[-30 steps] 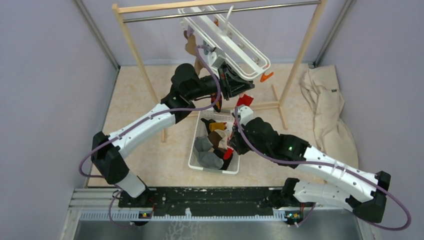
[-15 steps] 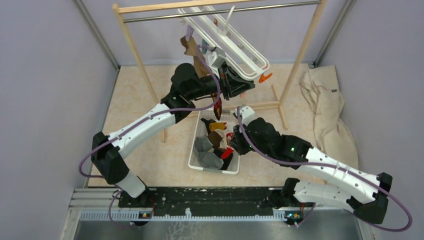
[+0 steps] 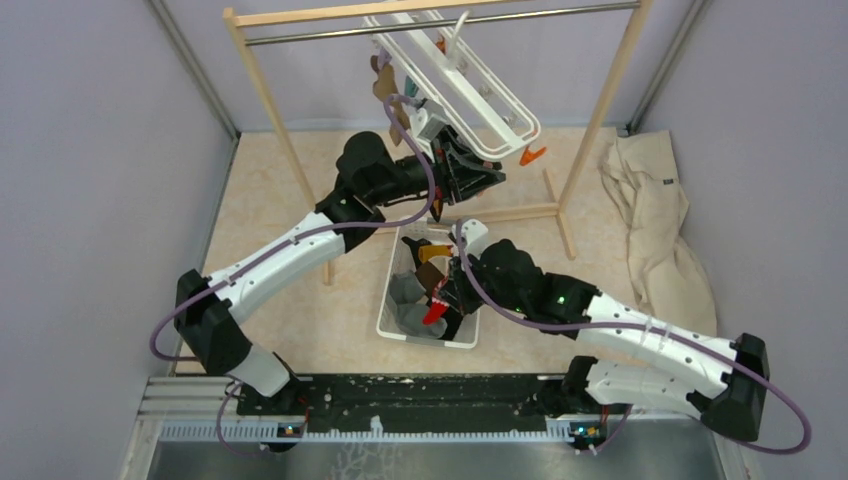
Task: Remove the socks clipped to the hanger
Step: Place the sock in the bin.
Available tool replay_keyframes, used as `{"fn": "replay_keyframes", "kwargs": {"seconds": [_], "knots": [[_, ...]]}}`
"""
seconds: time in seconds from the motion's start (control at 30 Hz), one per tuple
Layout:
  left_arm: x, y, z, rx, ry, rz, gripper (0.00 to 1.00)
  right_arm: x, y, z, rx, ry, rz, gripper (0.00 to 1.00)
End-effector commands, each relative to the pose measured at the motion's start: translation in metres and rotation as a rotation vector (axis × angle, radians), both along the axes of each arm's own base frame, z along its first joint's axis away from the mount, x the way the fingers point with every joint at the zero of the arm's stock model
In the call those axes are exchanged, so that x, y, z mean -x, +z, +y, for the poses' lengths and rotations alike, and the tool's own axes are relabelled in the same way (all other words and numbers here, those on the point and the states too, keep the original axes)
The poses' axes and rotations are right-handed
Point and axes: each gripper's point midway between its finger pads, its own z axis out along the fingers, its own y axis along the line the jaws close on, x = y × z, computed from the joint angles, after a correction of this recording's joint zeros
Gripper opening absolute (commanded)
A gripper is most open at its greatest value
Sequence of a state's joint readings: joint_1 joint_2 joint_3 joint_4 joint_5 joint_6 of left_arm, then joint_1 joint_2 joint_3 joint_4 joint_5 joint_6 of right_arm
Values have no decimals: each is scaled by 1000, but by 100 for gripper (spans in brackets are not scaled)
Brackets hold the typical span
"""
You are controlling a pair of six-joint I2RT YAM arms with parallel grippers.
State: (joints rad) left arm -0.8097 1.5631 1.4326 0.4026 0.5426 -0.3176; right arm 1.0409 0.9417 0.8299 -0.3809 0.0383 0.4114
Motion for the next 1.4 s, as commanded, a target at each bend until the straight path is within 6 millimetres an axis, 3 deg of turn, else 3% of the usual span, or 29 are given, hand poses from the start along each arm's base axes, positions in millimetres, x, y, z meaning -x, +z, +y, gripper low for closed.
{"fn": "replay_keyframes", "kwargs": {"seconds": [0.0, 0.17, 0.3, 0.4, 0.63, 0.8, 0.9, 1.07, 1.27, 1.37], "knots": [[3, 12, 14, 15, 41, -34, 41, -4, 3, 25, -64, 50, -35, 0], [4, 9, 19, 7, 60, -32, 65, -9, -45, 24, 33, 13, 19, 0], [7, 8, 23, 2, 64, -31, 69, -13, -75, 18, 90, -33, 52, 0], [9, 5, 26, -5, 68, -24, 70, -15, -93, 15, 124, -62, 74, 11], [17, 0, 41, -16, 97, -15, 71, -22, -127, 8, 237, -125, 117, 24], [23, -2, 51, -23, 116, -15, 77, -26, -144, 6, 323, -147, 140, 54], [24, -2, 57, -34, 134, -18, 79, -29, -135, 5, 325, -148, 122, 61], [21, -1, 71, -46, 206, -20, 81, -28, -98, 4, 259, -113, 55, 71], [15, 3, 91, -47, 307, -3, 84, -23, -26, 3, 128, -63, -48, 85], [11, 3, 98, -51, 350, 12, 86, -21, 12, -2, 69, -51, -96, 87]]}}
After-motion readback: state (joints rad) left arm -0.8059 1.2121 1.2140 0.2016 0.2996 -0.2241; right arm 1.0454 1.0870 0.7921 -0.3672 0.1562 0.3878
